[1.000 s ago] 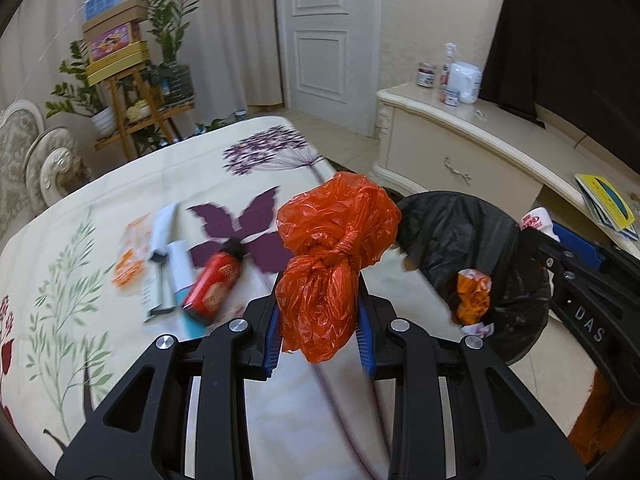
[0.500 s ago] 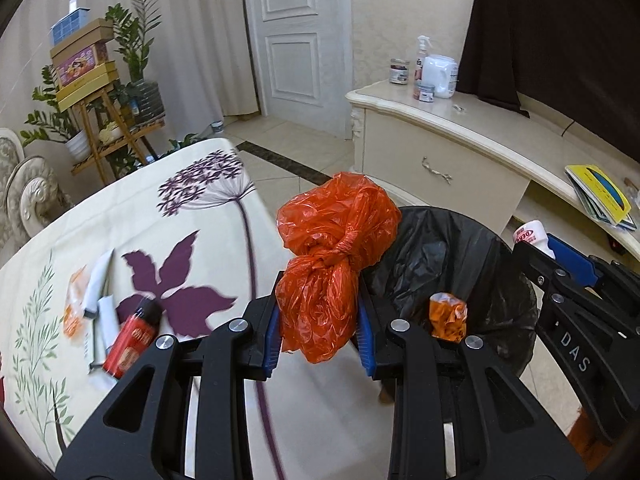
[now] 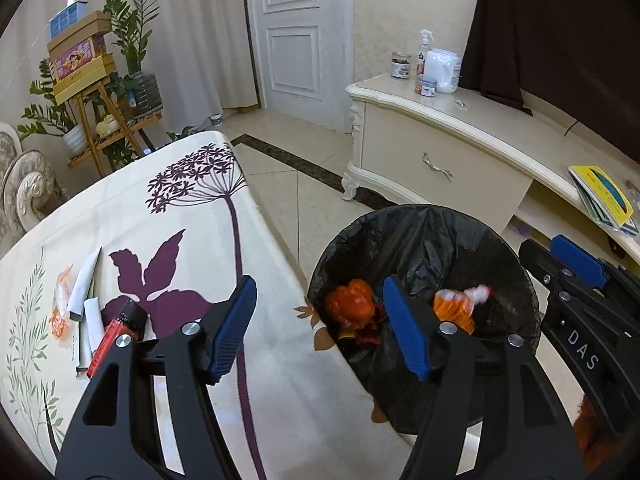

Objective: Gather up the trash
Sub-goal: 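Carry the bag and bottle over the bin and open both tools, then withdraw both open tools from the bin back toward the bed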

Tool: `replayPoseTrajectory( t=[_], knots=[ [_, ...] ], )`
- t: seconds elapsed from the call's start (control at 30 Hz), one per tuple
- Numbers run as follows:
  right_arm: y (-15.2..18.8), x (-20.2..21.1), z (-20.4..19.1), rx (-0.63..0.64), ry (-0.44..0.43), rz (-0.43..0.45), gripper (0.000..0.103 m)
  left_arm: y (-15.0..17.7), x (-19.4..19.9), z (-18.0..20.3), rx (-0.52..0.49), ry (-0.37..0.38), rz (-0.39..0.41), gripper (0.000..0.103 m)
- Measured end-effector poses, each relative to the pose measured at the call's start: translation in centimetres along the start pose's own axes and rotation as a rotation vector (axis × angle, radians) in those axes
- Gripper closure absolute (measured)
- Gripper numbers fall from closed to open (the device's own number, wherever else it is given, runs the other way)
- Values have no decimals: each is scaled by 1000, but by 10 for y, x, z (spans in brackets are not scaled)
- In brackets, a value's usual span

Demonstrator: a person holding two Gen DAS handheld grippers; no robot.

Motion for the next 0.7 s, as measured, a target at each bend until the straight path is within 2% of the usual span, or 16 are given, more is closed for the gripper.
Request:
replayPoseTrajectory(
  t=[0.1,0.37,0.7],
  knots=[
    [1,3,-4,-3,-4,-2,61,0,7,-8,10,-14,8,32],
    [10,13,-28,8,-42,-12,56,5,27,-39,39,-57,13,32],
    [23,25,-91,63,-145,-36,55,28,59,-114,107,-157,7,32]
  ],
)
Point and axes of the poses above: each gripper's, at about its wrist camera, not at the fingertips, and x roughly against the way its jaws point, z to its right, y to its underside, the point moved 4 cm from there along -x, roughly the way its jaws point, and after that the axes turned 7 degrees about z, right-handed, at the moved point
